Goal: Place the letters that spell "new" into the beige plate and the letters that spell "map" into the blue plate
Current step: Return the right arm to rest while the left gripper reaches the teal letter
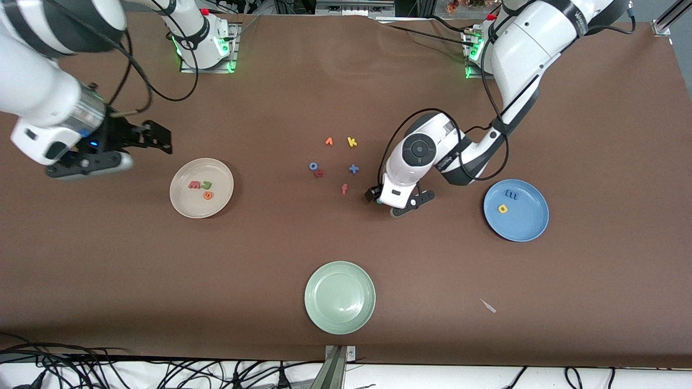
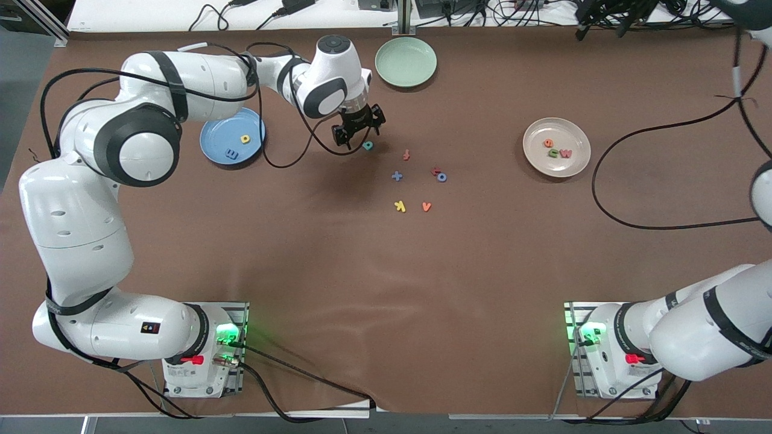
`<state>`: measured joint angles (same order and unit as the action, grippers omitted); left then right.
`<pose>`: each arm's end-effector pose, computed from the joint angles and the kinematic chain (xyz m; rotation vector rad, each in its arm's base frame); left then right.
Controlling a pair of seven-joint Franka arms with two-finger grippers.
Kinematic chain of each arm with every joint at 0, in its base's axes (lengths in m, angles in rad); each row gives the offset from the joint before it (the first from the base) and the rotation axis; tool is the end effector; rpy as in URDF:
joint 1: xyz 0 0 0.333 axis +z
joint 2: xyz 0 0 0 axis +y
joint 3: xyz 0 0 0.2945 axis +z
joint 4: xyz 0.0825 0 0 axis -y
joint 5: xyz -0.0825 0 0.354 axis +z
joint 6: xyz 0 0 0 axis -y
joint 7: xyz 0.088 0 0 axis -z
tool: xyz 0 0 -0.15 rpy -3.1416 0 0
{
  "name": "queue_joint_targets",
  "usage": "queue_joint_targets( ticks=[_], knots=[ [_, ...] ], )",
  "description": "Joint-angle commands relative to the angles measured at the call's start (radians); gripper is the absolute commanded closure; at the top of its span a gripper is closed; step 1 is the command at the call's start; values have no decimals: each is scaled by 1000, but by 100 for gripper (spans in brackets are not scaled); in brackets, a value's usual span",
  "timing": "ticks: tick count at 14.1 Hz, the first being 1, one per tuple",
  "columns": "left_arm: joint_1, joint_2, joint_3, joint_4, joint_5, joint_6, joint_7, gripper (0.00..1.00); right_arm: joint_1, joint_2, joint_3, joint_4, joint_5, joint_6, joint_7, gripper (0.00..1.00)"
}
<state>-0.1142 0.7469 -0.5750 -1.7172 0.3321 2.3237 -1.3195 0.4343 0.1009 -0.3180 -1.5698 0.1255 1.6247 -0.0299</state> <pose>0.5109 -0.3751 0.1697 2.9568 0.7896 -0.1811 0.5458 0.0886 0.5138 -3.0418 -0.2098 0.0684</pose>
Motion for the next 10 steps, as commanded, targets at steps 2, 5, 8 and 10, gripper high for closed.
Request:
queue_joint_targets(
  ticks=[2,5,8,10],
  knots=[
    [-129,26,119,19,-10,26,-59,1,-248,-102,236,-55,-78,-14,8,0],
    [-162,31,149,19,-10,77,-96,8,-282,-107,287,-67,-86,-14,13,0],
    [-157,29,149,21,-8,77,-87,21,-286,-110,287,-69,-86,-17,-4,0],
    [-154,29,150,21,-5,77,-81,29,-289,-98,280,-43,-87,-73,-1,0]
  ],
)
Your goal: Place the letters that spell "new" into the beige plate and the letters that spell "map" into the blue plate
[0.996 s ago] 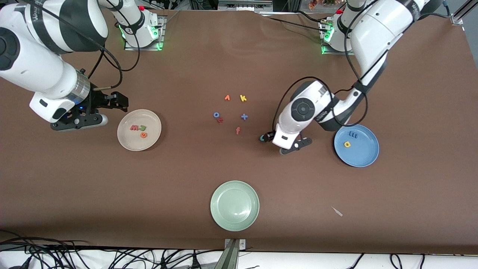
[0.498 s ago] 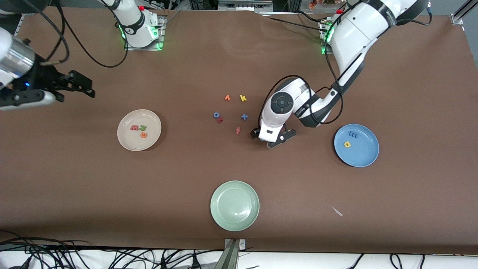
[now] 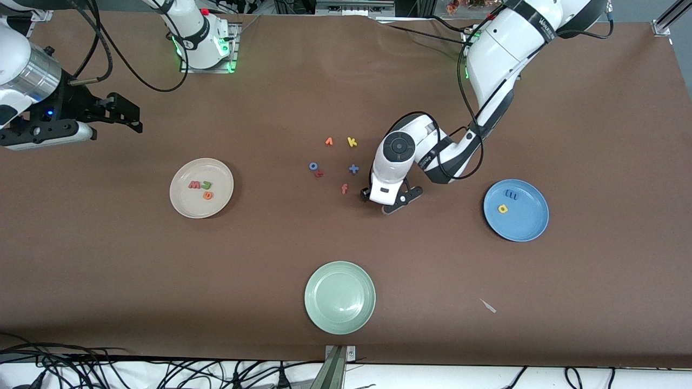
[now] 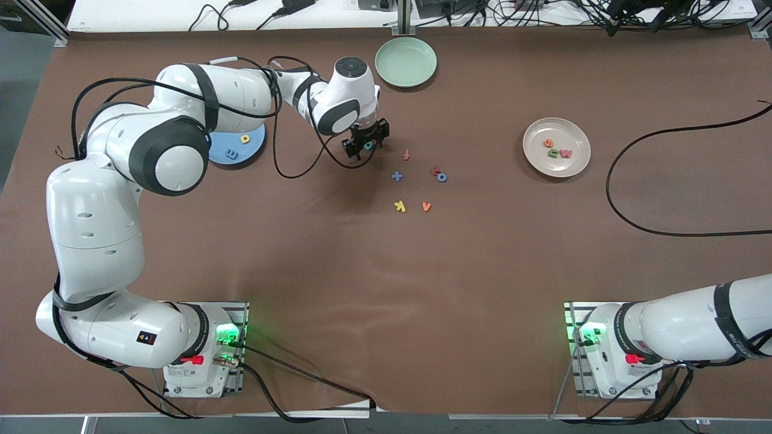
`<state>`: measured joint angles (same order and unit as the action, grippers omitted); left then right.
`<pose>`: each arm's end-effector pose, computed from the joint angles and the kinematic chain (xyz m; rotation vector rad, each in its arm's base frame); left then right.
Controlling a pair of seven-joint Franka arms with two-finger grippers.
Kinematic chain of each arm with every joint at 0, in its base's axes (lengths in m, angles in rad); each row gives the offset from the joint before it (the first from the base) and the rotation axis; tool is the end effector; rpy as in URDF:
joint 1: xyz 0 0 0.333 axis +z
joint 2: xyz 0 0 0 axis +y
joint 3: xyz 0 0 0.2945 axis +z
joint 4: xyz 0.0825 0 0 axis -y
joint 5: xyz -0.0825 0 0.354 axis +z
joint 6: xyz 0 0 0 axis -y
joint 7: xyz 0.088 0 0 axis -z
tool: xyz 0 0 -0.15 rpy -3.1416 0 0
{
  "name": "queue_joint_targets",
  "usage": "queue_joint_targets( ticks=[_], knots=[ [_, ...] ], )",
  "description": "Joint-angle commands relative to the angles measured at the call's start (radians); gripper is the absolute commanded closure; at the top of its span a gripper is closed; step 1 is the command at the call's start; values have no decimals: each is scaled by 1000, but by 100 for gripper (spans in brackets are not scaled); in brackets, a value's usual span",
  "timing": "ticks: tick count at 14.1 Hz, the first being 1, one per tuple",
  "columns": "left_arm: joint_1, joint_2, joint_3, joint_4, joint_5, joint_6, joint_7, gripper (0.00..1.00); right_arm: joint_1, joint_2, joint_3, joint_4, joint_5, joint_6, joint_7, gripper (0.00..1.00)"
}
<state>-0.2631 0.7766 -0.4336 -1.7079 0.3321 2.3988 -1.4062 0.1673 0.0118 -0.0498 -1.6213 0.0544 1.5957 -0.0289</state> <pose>0.5028 -0.3888 0.1355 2.9713 0.8753 -0.0997 0.5222 0.0698 0.5338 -3.0809 -0.2222 0.0614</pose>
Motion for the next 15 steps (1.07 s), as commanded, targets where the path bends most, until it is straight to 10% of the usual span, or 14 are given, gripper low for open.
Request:
queue_joint_targets(
  ticks=[1,15],
  knots=[
    [-4,1,10,11,-5,2,9,32,-19,3,13,23,-24,-57,0,0],
    [-4,4,32,11,-4,2,46,65,-8,8,24,29,-77,-66,9,0]
  ],
)
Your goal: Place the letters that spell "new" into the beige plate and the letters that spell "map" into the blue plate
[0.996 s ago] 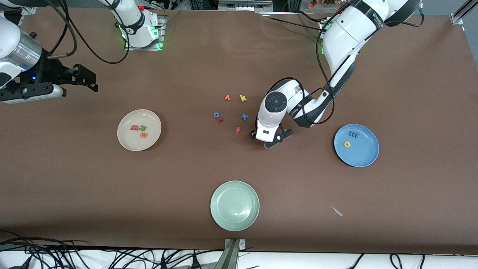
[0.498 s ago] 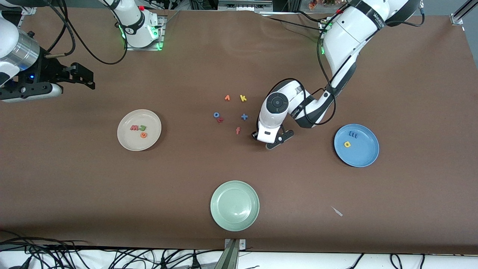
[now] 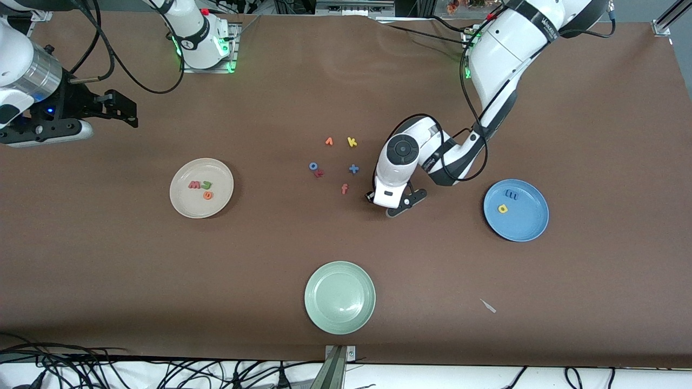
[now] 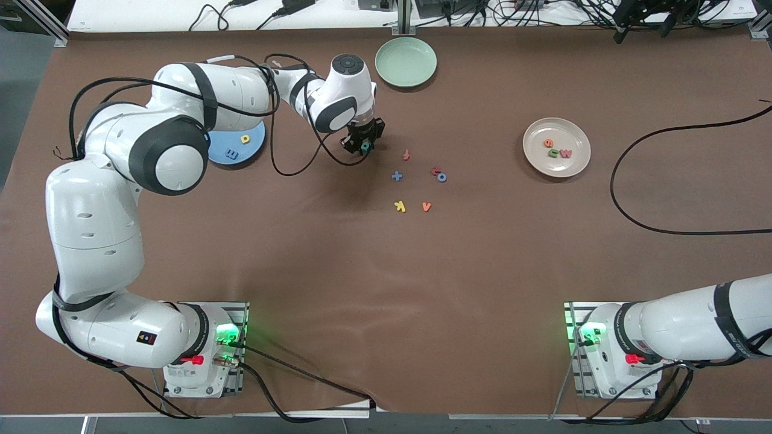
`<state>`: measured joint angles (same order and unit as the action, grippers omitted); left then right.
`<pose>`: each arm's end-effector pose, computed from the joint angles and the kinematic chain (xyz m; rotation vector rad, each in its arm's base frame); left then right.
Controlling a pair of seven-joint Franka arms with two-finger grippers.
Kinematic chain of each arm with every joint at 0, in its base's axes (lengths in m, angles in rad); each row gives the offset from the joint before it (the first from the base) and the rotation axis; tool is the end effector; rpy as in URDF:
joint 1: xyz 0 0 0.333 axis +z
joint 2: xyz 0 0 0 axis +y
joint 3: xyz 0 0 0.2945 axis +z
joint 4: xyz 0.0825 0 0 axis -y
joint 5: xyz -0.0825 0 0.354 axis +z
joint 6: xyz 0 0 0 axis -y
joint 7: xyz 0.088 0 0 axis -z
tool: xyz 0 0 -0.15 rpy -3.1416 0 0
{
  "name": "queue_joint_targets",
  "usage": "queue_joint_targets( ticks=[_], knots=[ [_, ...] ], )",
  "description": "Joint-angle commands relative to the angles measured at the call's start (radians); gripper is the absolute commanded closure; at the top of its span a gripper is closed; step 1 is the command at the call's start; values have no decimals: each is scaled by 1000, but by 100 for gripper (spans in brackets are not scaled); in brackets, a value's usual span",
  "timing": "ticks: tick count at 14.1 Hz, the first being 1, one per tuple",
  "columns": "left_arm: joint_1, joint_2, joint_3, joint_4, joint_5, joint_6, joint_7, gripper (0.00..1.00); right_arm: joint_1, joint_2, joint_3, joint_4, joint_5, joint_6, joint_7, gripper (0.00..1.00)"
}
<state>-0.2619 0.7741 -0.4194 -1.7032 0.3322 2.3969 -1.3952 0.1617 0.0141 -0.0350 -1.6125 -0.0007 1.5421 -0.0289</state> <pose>0.5097 -0.3816 0.1361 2.9757 0.8789 -0.0844 0.5156 0.0657 0.5320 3.1240 0.2435 -0.1322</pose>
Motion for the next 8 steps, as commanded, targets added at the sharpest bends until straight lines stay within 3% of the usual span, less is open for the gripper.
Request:
queue_joint_targets(
  ticks=[1,8],
  knots=[
    [-5,7,17,7,-5,4,35,65,-2,4,10,20,-21,-14,9,0],
    [-5,4,17,30,-4,-10,30,74,-2,3,9,19,-16,-27,-2,0]
  ],
)
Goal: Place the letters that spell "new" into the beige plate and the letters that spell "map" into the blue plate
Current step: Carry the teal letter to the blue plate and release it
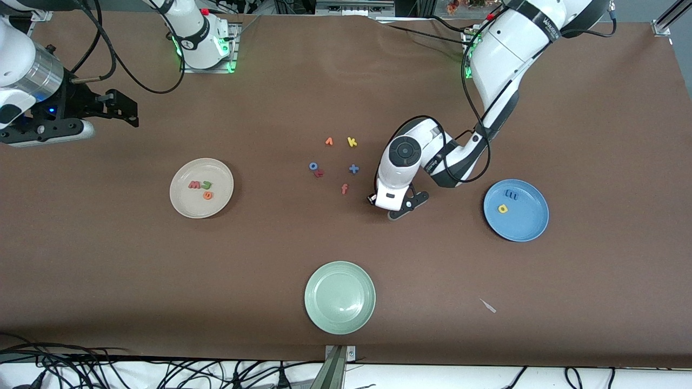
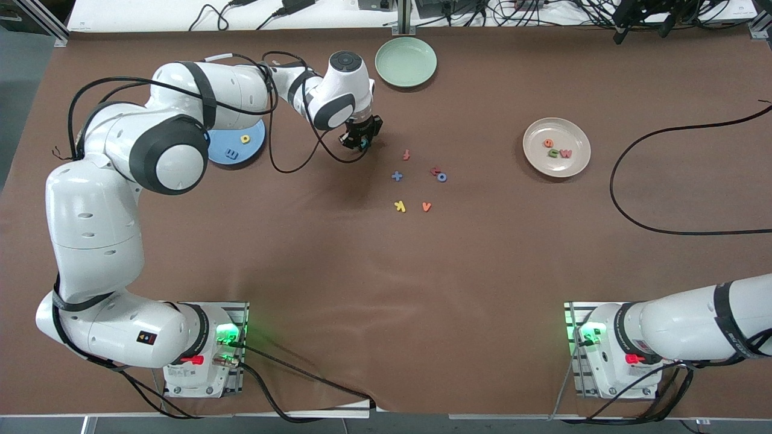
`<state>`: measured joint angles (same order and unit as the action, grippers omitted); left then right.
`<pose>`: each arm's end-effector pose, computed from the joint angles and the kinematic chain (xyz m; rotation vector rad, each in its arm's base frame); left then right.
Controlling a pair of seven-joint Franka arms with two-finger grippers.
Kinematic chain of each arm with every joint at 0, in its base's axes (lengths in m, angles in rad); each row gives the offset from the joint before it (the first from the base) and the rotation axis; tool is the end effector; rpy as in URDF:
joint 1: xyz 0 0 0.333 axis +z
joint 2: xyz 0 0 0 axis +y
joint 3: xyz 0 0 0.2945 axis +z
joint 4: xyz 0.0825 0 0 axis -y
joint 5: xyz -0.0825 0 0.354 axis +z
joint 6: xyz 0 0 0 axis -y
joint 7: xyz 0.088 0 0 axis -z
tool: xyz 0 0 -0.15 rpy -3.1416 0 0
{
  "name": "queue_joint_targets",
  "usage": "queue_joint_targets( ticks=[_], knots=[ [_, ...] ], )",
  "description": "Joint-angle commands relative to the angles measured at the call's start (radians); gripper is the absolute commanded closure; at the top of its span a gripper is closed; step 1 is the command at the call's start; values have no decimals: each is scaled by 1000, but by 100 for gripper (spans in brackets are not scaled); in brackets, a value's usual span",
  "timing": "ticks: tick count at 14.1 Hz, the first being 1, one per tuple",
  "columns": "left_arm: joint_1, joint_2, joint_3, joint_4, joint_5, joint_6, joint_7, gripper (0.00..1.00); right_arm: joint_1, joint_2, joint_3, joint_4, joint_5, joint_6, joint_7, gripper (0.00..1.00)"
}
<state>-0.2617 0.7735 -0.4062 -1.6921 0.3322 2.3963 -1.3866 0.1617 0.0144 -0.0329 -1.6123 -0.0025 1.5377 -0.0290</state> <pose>0.5179 -0.3761 0.1383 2.9740 0.8847 -0.0650 0.5148 0.0664 0.5316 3.1214 0.2468 -0.1390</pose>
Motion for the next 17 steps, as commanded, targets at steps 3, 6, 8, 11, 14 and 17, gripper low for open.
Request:
queue_joint_targets(
  ticks=[3,6,8,11,14,17],
  knots=[
    [-4,-2,4,22,-4,-29,23,77,-2,2,5,19,-17,-18,-2,0],
    [9,-5,1,103,-22,-174,130,78,-4,6,5,17,-17,-14,-2,0],
    [51,-14,-10,144,-33,-288,232,79,-4,6,5,19,-19,-14,-2,0],
    [126,-43,-10,147,-68,-374,438,79,-4,6,5,19,-17,-14,-2,0],
    [206,-78,-10,149,-70,-483,646,79,-4,7,5,19,-17,-11,-2,0],
    [294,-95,-6,149,-52,-589,899,79,-5,13,4,19,-19,-7,-2,0]
  ],
)
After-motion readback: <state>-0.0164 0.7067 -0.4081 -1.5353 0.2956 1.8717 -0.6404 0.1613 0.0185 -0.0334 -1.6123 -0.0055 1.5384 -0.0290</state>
